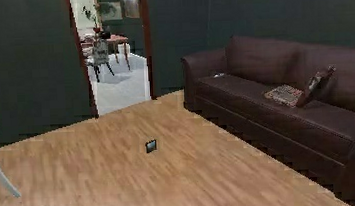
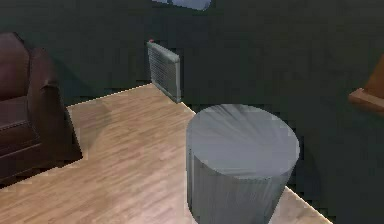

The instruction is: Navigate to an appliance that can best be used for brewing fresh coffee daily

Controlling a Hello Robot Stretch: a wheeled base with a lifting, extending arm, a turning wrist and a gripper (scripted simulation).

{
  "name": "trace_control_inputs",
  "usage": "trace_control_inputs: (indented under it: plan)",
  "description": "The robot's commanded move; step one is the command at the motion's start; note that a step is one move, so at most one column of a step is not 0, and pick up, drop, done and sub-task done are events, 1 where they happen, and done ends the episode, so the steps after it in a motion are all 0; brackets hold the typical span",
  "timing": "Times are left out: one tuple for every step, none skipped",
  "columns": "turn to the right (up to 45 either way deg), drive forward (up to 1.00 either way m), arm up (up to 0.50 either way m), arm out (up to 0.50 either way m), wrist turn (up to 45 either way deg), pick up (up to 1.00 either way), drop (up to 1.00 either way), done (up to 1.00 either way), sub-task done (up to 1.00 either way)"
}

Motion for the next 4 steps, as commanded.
trace_control_inputs:
  plan:
    - [-24.0, 0.00, 0.00, 0.00, 0.0, 0.00, 0.00, 0.00, 0.00]
    - [-3.0, 0.00, 0.00, 0.00, 0.0, 0.00, 0.00, 0.00, 0.00]
    - [0.0, 1.00, 0.00, 0.00, 0.0, 0.00, 0.00, 0.00, 0.00]
    - [0.0, 0.80, 0.00, 0.00, 0.0, 0.00, 0.00, 0.00, 0.00]
